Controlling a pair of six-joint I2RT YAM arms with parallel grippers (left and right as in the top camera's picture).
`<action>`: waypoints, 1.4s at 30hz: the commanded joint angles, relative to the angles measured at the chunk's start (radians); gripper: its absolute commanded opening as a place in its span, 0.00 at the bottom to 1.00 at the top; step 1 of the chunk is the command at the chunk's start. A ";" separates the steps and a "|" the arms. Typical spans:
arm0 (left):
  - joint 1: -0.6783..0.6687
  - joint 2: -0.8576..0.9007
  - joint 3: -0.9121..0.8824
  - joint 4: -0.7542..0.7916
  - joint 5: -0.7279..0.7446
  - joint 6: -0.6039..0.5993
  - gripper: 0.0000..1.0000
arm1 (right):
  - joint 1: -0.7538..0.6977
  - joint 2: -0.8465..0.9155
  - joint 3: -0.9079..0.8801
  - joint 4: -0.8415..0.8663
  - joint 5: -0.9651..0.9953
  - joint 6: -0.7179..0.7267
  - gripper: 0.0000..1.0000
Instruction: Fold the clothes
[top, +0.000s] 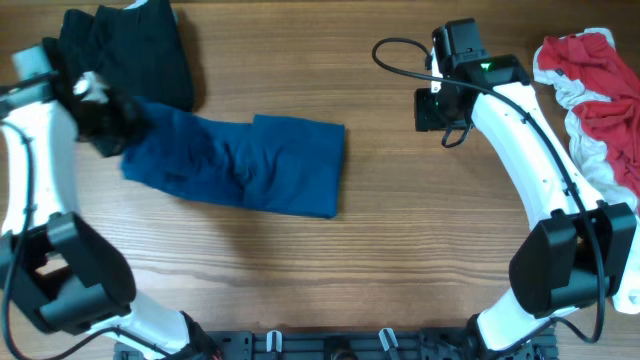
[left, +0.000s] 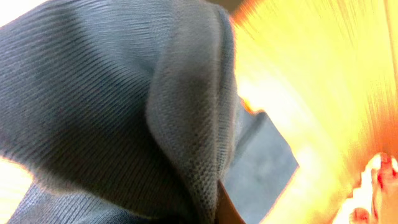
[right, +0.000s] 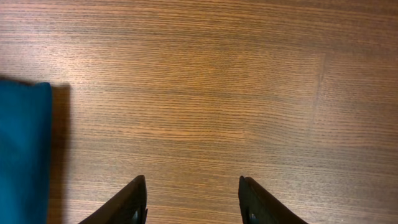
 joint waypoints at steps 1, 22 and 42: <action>-0.207 -0.023 0.017 0.027 0.131 -0.107 0.04 | 0.004 0.002 0.008 -0.002 0.017 -0.027 0.48; -0.718 -0.041 0.040 0.073 -0.290 -0.107 0.43 | 0.004 0.002 0.006 -0.018 -0.146 -0.189 0.48; -0.492 0.302 0.009 0.110 -0.346 -0.111 0.58 | 0.465 0.110 -0.153 0.284 -0.260 -0.514 0.64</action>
